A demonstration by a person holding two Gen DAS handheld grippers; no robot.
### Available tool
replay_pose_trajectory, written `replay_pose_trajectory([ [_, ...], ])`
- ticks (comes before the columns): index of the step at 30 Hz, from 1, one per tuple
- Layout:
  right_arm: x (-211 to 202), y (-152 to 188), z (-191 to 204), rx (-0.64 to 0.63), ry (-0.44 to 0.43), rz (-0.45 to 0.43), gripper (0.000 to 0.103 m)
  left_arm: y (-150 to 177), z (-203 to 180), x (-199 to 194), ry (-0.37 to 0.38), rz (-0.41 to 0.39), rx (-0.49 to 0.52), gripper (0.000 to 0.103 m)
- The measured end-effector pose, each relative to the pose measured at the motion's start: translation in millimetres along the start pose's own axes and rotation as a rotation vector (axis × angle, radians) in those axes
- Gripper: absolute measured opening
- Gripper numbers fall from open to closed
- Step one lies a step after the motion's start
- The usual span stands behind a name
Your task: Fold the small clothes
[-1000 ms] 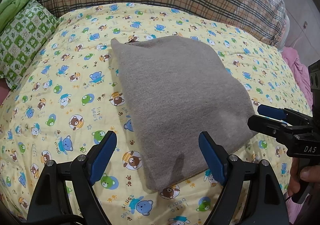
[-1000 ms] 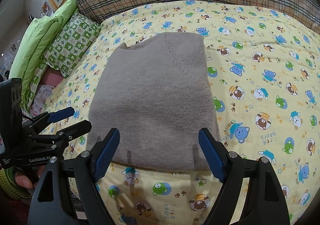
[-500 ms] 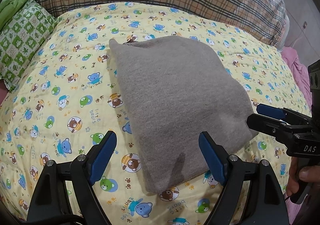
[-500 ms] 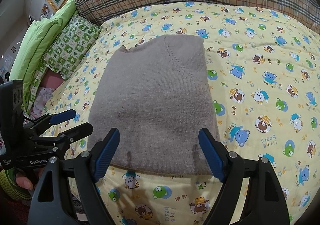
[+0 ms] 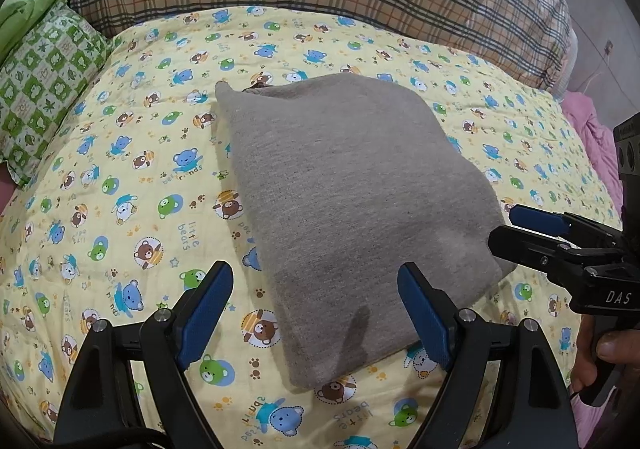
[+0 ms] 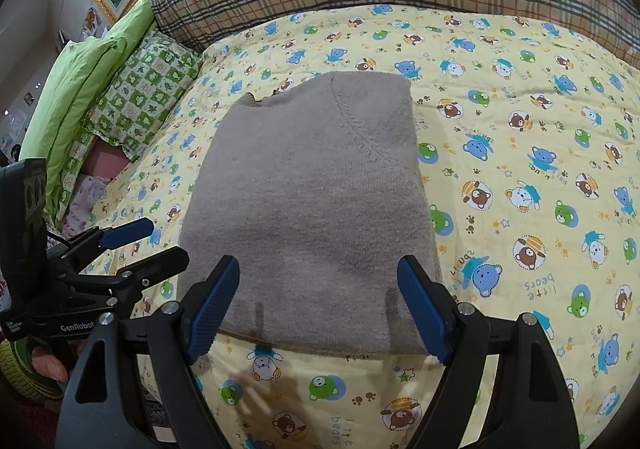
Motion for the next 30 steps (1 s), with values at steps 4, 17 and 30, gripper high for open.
replay_pose_trajectory([
  [4, 0, 0, 1, 0.004, 0.0, -0.004, 0.081, 0, 0, 0, -0.003, 0.0, 0.0, 0.085],
  [17, -1, -7, -3, 0.009, -0.003, -0.023, 0.081, -3, 0, 0, -0.016, -0.007, 0.002, 0.085],
  [30, 0, -13, -1, 0.005, -0.01, -0.034, 0.081, -12, 0, 0, -0.024, -0.022, -0.005, 0.085],
])
Point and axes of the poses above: each gripper's, at about its wrist camera, not at the fingertips, and x roughly the way its jaws point, z to its left, y to its underside, the point moved 1 cm from there along x, roughly the way its jaws point, and after that the axes turned 8 degrees about y, right-handed, at the moved point
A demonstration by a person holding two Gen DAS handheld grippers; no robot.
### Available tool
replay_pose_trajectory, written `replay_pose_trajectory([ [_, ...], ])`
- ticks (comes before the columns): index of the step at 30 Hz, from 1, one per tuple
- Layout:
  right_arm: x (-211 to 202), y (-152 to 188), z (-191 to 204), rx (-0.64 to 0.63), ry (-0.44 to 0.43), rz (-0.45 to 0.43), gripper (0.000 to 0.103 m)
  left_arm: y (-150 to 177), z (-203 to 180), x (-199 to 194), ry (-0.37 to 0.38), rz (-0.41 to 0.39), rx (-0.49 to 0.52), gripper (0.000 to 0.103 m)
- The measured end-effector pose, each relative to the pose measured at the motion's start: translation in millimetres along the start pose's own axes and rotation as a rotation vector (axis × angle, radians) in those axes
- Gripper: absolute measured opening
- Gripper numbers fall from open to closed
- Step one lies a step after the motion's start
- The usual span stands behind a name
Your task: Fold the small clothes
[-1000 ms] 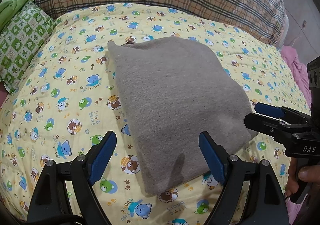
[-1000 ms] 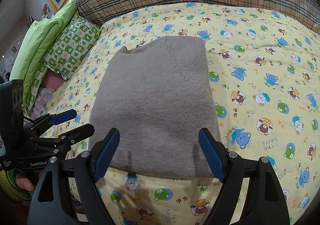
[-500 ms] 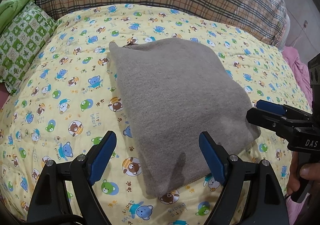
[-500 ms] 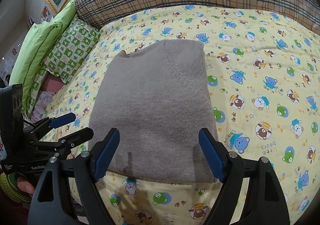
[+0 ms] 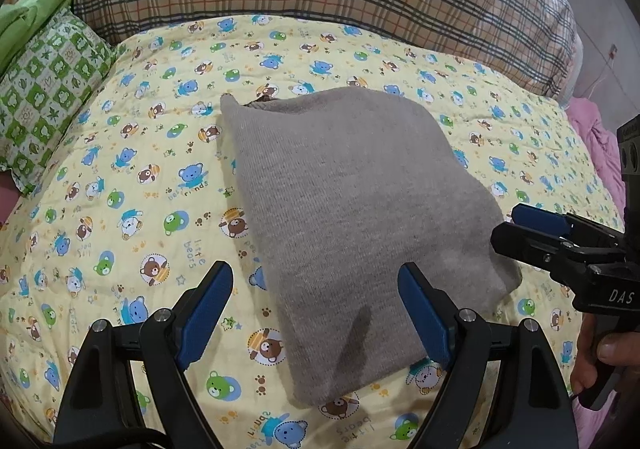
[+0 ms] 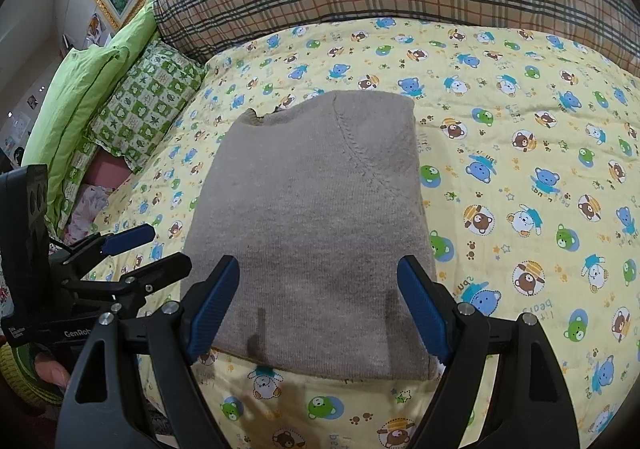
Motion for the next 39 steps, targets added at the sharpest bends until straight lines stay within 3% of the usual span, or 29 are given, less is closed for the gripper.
replay_pose_trajectory([
  [5, 0.2, 0.0, 0.2, -0.002, 0.002, -0.002, 0.081, -0.3, -0.1, -2.1, 0.004, -0.025, -0.007, 0.085],
  [19, 2.3, -2.1, 2.8, -0.006, -0.004, -0.006, 0.081, -4.4, 2.3, 7.8, -0.02, 0.02, -0.021, 0.086],
  [35, 2.5, -2.4, 6.6, -0.012, -0.012, -0.008, 0.082, -4.0, 0.8, 1.9, -0.029, 0.012, -0.032, 0.086],
  [39, 4.0, -2.0, 7.2, 0.001, -0.016, -0.015, 0.086, -4.5, 0.8, 2.4, -0.03, 0.008, -0.039, 0.086],
])
Point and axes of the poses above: each gripper's, at about its wrist camera, not at the fingertips, and x roughly the way its jaws point, z to its left, y to its underside, the point moved 1 cm from there along x, roughly the way its jaws point, and after that the axes turned 8 degrees about y, right-handed, at the moved point
